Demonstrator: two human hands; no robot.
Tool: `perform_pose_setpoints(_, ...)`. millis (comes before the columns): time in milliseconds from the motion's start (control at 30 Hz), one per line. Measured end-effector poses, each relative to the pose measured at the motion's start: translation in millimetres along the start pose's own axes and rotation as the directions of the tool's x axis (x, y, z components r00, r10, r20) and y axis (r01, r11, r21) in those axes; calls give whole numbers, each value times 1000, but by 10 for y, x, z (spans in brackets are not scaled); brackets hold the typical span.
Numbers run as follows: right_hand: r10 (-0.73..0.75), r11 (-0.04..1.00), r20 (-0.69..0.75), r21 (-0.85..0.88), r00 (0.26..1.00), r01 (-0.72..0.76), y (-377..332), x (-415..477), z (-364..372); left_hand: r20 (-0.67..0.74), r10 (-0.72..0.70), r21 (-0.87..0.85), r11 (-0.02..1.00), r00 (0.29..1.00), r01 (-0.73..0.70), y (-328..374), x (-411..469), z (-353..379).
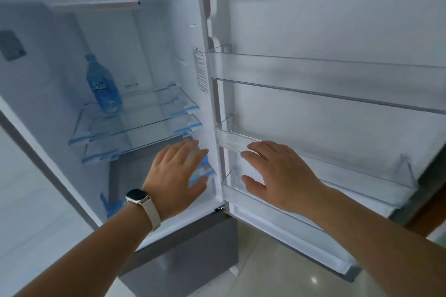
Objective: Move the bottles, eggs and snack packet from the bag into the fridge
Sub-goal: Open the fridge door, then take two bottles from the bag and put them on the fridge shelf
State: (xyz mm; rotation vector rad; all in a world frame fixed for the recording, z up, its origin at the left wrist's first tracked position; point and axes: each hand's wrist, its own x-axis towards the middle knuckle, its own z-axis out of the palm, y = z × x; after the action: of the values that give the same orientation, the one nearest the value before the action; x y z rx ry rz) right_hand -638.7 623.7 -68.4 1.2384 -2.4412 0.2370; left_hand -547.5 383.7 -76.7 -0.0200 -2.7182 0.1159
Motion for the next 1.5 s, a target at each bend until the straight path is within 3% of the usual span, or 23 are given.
perform_pose_setpoints(567, -224, 974, 38, 44, 974, 222, -1306, 1821, 837, -43, -155, 22, 987, 987, 157, -2163, -478, 174)
perform_pose_setpoints(1000, -472, 866, 32, 203, 881, 457, -2430, 2426, 1255, -10, -347, 166, 924, 938, 343, -2837, -1378, -22)
perform_pose_setpoints(1233, -691, 688, -11, 299, 723, 662, -3069, 2660, 1555, 4, -578, 222, 796, 816, 563, -2974, -2013, -102)
perform_pose_setpoints(1500, -860, 432, -91, 394, 502, 811, -3731, 2820, 1786, -11, -814, 335, 544, 581, 769, -2730, -2629, -378)
